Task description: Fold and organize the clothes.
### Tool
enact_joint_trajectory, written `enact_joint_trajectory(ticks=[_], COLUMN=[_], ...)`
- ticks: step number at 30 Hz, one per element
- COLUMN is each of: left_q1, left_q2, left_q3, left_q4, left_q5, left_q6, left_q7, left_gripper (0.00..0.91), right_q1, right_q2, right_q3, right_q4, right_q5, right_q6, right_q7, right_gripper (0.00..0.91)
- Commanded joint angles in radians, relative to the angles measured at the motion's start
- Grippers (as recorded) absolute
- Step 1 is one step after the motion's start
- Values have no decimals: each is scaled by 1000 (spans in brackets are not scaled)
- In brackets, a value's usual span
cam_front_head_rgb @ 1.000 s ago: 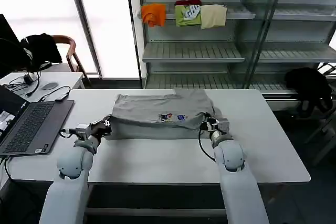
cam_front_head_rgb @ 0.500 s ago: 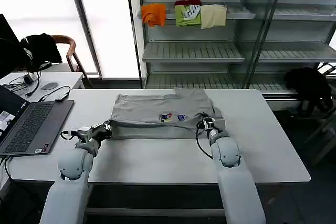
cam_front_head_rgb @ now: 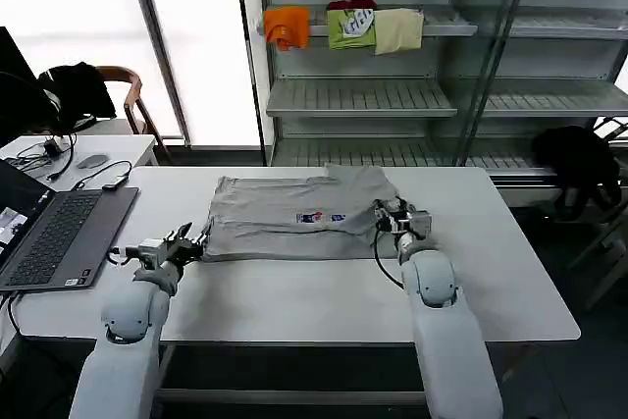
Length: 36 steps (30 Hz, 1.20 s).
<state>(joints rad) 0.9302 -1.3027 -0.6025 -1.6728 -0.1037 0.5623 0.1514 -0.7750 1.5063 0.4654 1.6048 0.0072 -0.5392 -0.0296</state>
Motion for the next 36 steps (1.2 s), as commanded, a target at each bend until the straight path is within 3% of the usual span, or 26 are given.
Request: enact_joint_trajectory(ticks=[1,11,20,23,25,27,28,29,30,31,32,34,35,36], left_q1=[62,84,86,84,82,80,77,76,75,74,73,74,75,77], left_q2=[1,-4,-5,-9,-11,-13,-13,-14,-15,-16,-17,-17,-17,-17], left_q3=[-4,1,4,7,9,10,11,12,12,13,14,15,15,15], left_q4=[-82,-51,-32,-25,-20,-16,-13,-10,-8,-7,-6,-5,-7,-8], left_q5=[-15,28,32,36,36,35,36,36,36,37,37,37,36,36], left_q6=[15,15,15,15,15,15,15,15,15,15,15,15,15,15], left_q7=[-16,-26,-28,-28,-27,-26,-25,-24,-20,-19,-18,-6,-2,3], left_gripper=[907,907,907,907,907,907,867,766,665,494,292,91,30,30], right_q1=[-48,-215,-313,-325,-328,-328,-326,-325,-323,-318,-317,-311,-310,-310], right_q2=[-28,-72,-54,-53,-52,-47,-42,-40,-37,-33,-31,-27,-27,-27], right_q3=[29,69,83,81,80,74,72,70,67,64,63,58,57,56], right_q4=[72,212,217,214,210,190,183,178,172,166,164,162,162,164], right_q5=[25,27,9,-3,-3,-9,-19,-22,-23,-28,-30,-31,-32,-32], right_q6=[-2,-39,-38,-38,-38,-36,-35,-34,-34,-33,-32,-32,-32,-32], right_q7=[12,-30,-38,-45,-50,-54,-58,-59,-59,-58,-58,-56,-56,-56], right_gripper=[907,907,907,756,705,544,433,262,191,191,10,0,0,0])
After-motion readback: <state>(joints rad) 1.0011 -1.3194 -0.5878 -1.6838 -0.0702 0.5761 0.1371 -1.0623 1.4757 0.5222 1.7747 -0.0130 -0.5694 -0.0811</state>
